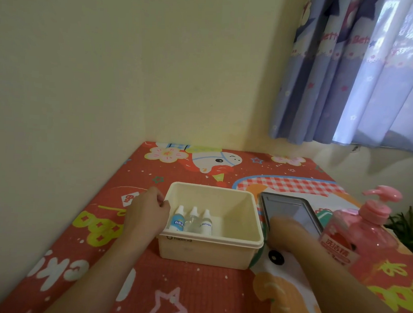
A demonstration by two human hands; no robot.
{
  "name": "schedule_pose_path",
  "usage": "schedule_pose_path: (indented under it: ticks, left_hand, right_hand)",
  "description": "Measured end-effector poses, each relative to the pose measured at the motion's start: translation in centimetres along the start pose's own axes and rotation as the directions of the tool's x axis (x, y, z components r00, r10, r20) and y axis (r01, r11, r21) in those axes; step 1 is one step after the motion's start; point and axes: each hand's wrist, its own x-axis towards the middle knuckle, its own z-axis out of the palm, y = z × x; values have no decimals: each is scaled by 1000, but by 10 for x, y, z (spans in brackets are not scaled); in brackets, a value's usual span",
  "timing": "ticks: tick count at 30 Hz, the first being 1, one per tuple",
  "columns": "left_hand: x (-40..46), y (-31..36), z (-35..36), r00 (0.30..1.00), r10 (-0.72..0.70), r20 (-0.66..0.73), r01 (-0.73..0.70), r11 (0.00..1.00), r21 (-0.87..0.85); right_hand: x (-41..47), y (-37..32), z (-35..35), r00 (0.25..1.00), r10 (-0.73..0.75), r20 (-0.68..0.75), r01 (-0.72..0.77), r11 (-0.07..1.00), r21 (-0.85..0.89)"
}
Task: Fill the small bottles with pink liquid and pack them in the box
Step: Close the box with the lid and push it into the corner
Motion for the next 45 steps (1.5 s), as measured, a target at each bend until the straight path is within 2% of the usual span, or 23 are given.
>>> schedule_pose_path:
  ticks: [5,10,14,19,24,31,35,38,43,45]
  left_hand:
    - [0,0,1,1000,-8,7,8,1000,12]
    - [1,0,2,1000,-25,12,25,1000,5]
    - [1,-2,2,999,-33,21,33,999,-9]
    - [2,-2,-1,999,-41,-27,39,995,-88]
    - [10,3,-7,994,-20,-110,0,983,-183]
    - [46,27,-27,999,6,31,7,915,-404]
    - [52,35,-39,994,98,-48,-108,820,-563]
    - [50,34,-46,988,82,-134,-149,762,-631]
    - [49,32,-52,966,71,-249,-206,791,-576]
    - [51,34,-55,962,20,-272,-186,779,-599]
  right_hand:
    - [-3,-4,-14,991,60,-120,-56,998,30]
    - [-7,-9,-35,953,36,-301,-61,995,-73]
    - [-10,-10,-56,896,2,-444,15,999,36]
    - [-17,-12,-78,748,-151,-646,231,972,41]
    - [-38,-22,-96,506,-277,-817,453,891,-21]
    - [-84,-38,-125,343,-344,-874,643,765,-48]
    - [-112,-42,-137,311,-316,-896,769,638,42]
    - [-122,-43,-143,303,-268,-914,821,561,108]
    - [-118,-44,-149,340,-97,-935,815,526,242]
    - [-112,-46,-147,381,-33,-924,792,528,308]
